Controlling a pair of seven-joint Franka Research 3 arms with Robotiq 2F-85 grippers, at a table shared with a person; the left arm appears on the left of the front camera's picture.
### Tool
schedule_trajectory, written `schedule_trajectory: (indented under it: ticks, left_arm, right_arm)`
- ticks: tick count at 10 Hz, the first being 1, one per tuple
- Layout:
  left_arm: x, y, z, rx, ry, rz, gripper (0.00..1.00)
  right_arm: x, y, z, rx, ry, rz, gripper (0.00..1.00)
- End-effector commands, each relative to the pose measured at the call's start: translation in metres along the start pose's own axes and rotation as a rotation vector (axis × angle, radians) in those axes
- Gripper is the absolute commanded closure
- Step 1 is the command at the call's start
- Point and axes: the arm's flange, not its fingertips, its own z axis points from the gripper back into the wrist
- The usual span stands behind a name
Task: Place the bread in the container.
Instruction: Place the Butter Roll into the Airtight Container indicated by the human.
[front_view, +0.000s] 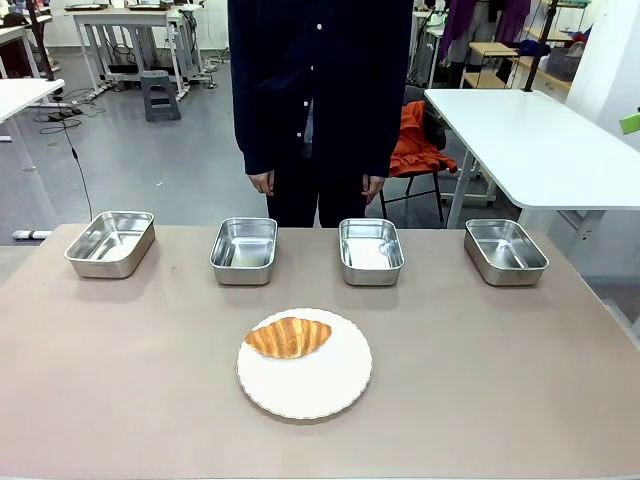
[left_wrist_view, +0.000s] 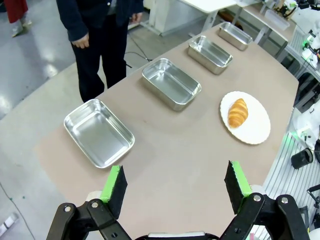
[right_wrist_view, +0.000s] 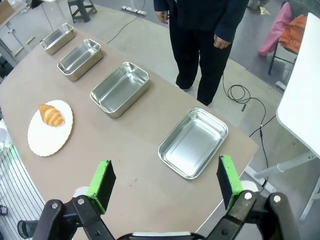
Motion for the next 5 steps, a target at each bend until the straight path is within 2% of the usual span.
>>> schedule_trajectory:
  ticks: [1,5]
  left_arm:
    - [-0.0007,-0.0002,0.0018,-0.004,-0.004,-0.015,0.00]
    - [-0.0007,-0.0002,0.0018,-0.004,-0.004,-0.015,0.00]
  right_arm:
    - [0.0000,-0.0006,0.0008,0.002,-0.003,0.004,0.00]
    - [0.0000,-0.0006,0.0008,0.002,-0.003,0.004,0.00]
